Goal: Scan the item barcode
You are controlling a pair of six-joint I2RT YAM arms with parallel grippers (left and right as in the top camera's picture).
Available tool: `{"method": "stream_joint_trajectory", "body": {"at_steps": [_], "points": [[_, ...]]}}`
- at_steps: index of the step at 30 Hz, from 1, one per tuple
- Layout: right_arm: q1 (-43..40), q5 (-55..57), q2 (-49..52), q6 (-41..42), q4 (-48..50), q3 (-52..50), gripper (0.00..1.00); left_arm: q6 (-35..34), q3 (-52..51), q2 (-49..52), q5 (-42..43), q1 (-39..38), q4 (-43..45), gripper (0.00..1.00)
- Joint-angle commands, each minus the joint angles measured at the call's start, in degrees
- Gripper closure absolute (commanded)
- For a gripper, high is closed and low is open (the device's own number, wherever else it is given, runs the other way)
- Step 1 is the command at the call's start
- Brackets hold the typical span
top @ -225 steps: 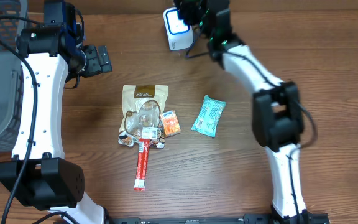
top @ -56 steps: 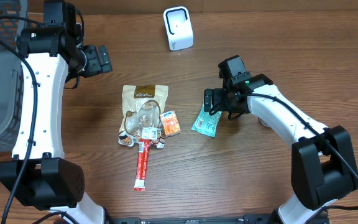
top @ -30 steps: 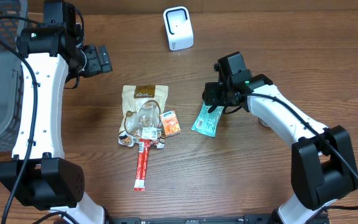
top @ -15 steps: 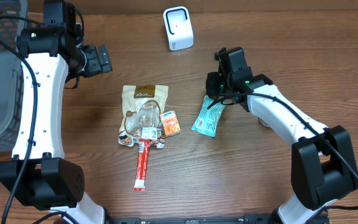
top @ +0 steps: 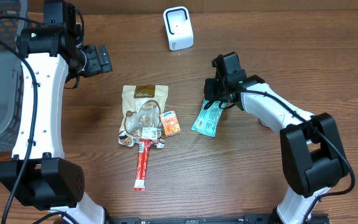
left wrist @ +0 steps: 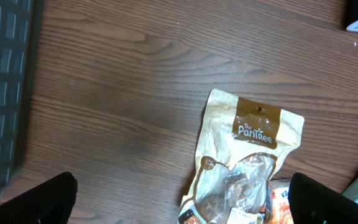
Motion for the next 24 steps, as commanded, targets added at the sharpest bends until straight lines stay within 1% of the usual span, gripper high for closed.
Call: {"method": "stream_joint_trajectory", "body": {"at_steps": [1,9,12,14,24], "points": [[-0.09,-0.52,0.81,-0.31,0.42,-0.04,0.94,0.50,0.92,-0.02,0.07,-0.24,0.04,0.00],[-0.11,-0.39,0.81,-0.33,-0.02,-0.04,0.95,0.50,0.92,-0.02,0.07,-0.24,0.02,0.00],[-0.15,1.25,0.81,-0.33,-0.11,-0.04,0.95,0.50,0.92,-0.02,0.07,-0.24,0.02,0.00],[-0.15,3.17,0.81,-0.31,-1.99,-0.04,0.95,0.50,0.92,-0.02,0.07,-0.24,0.02,0.00],[-0.09,1.57,0.81,0.00,-14.43,-0.07,0.94,0.50,0.92,-0.02,0.07,-0.24,0.02,0.00]]}}
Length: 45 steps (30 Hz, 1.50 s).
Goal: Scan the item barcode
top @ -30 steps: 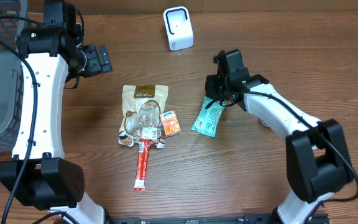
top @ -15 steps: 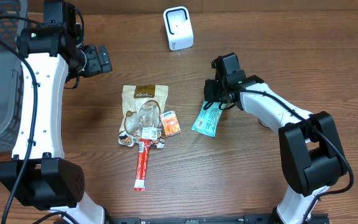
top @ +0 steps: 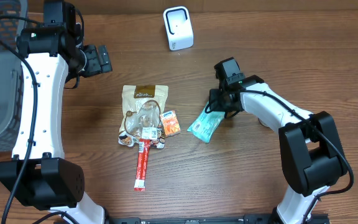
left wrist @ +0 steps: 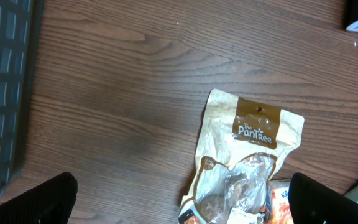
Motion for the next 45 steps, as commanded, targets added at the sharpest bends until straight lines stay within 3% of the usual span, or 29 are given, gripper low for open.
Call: {"method": "stream_joint_trajectory", "body": {"at_steps": [1,11,15,23,28,37,38,39,40,41,45], "points": [[-0.09,-1.33,0.39,0.31,-4.26,-0.07,0.94,0.50,0.92,-0.02,0.04,-0.24,0.04,0.00],[-0.24,-4.09,0.37,1.90,-16.31,0.00,0.87,0.50,0.92,-0.02,0.04,-0.24,0.02,0.00],[-1.70,-3.98,0.37,1.84,-16.02,0.02,0.72,0.50,0.92,-0.02,0.04,-0.24,0.04,0.00],[-6.69,-8.59,-1.75,0.90,-17.59,1.22,0.78,0.52,0.92,-0.02,0.00,-0.24,0.00,0.00],[-9.20,-18.84,-5.66,-7.41,-20.13,1.22,0.69,-1.42,0.90,0.02,1.66,-0.24,4.50,0.00],[-9.49,-19.98,-5.64,-10.60,-21.44,1.11,0.61,-4.94,0.90,0.20,8.79,-0.24,5.49,0.00],[-9.49,-19.98,-5.64,-10.60,-21.44,1.09,0.59,-4.87,0.66,0.28,14.29,-0.35,4.37,0.23],[-9.49,-19.98,-5.64,-10.60,-21.44,1.09,0.58,-4.87,0.33,0.37,16.79,-0.68,3.80,0.58],[-9.49,-19.98,-5.64,-10.58,-21.40,1.09,0.58,-4.90,-0.50,0.55,18.95,-1.66,2.80,0.86],[-9.49,-20.00,-5.64,-10.58,-21.40,1.09,0.59,-4.87,-1.31,0.57,19.28,-2.56,2.25,0.96],[-9.49,-20.02,-5.64,-10.54,-21.44,1.09,0.57,-4.90,-8.50,0.57,19.19,-9.44,2.56,0.96]]}}
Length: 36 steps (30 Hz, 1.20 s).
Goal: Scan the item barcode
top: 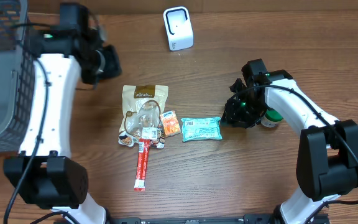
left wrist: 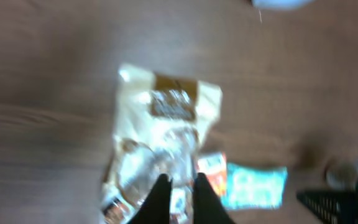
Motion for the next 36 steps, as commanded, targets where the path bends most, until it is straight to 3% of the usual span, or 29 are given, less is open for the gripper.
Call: {"method": "stream_joint_trajectory", "body": {"at_steps": [1,8,14,30,36], "points": [[-0.07,-0.81,-1.33,-0.52,0.07,1.03,0.57,-0.81,-7.58,0.57,3.61,-7.58,1.62,0.95],[-0.07,-1.25,-1.33,-0.37,-0.44,1.01,0.54,-3.02,-19.58,0.57,3.72,-23.50,14.05,0.96],[-0.07,-3.15,-1.33,-0.31,0.83,0.09,0.52,-7.82,-21.42,1.60,0.85,-29.46,18.05,0.96],[-0.07,-6.05,-1.33,2.23,7.48,-5.44,0.52,-9.35,-21.44,16.46,-0.39,-30.29,22.95,0.96],[-0.07,-8.70,-1.33,7.23,17.22,-12.79,0.52,-9.35,-21.44,19.58,-0.31,-30.29,23.06,0.96]]}}
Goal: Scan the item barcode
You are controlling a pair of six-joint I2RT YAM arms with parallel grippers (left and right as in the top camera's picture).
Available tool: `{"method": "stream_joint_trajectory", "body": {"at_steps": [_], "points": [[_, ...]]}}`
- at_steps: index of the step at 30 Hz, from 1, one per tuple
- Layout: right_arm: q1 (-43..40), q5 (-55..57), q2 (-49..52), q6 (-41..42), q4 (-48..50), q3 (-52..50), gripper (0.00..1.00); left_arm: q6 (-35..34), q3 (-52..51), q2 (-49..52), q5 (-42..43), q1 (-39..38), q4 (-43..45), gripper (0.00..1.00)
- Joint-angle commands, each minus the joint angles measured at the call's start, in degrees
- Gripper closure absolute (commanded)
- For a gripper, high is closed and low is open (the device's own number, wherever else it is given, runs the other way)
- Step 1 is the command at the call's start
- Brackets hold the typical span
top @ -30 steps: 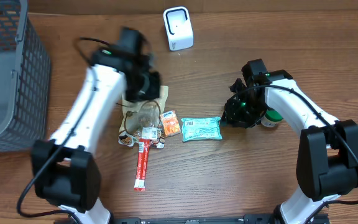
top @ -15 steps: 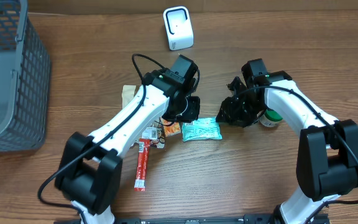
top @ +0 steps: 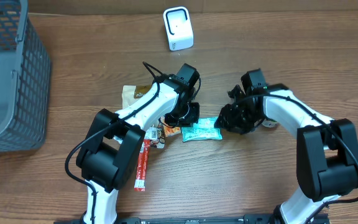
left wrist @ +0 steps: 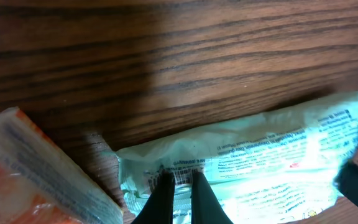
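Observation:
The teal snack packet lies flat on the table, printed side with its barcode facing up. My left gripper is shut, its two tips close together and resting on the packet's left end, right on the barcode. My right gripper sits at the packet's right end; its jaws are too dark to read. The white scanner stands at the back of the table, apart from both arms.
A small orange packet lies just left of the teal one. A beige pouch and a red stick snack lie further left. A grey basket stands at the far left. A small bottle stands behind the right arm.
My left arm has come from high at the back left down to the teal packet, with its shut tips now on the barcode end. My right gripper has moved slightly left, up against the packet's right end.
At first my right gripper held the teal packet tilted right of the pile, and my left gripper hung open at the back left. Then the packet lay flat beside the orange one, the right gripper apart from it and the left gripper shut. Now both grippers are at its ends.

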Motion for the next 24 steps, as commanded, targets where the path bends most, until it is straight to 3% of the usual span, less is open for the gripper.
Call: {"method": "stream_joint_trajectory", "body": {"at_steps": [1,11,18,22,24], "points": [[-0.07,-3.65,-1.11,2.56,3.78,-3.61,0.52,-0.79,-0.61,4.59,-1.16,-0.09,0.26,0.96],[-0.07,-15.04,-1.09,5.81,13.70,-9.84,0.63,-0.79,-0.63,4.90,-1.75,-0.09,0.26,0.96],[-0.07,-15.58,-1.09,5.57,15.91,-10.16,0.68,-0.76,-0.66,4.90,-1.77,-0.09,0.20,0.96],[-0.07,-16.17,-1.09,5.57,15.89,-10.16,0.61,-0.76,-0.66,4.90,-1.77,-0.09,0.39,0.96],[-0.07,-17.09,-1.09,5.60,15.98,-10.16,0.49,-0.76,-0.66,4.90,-1.77,-0.09,0.46,0.96]]}}
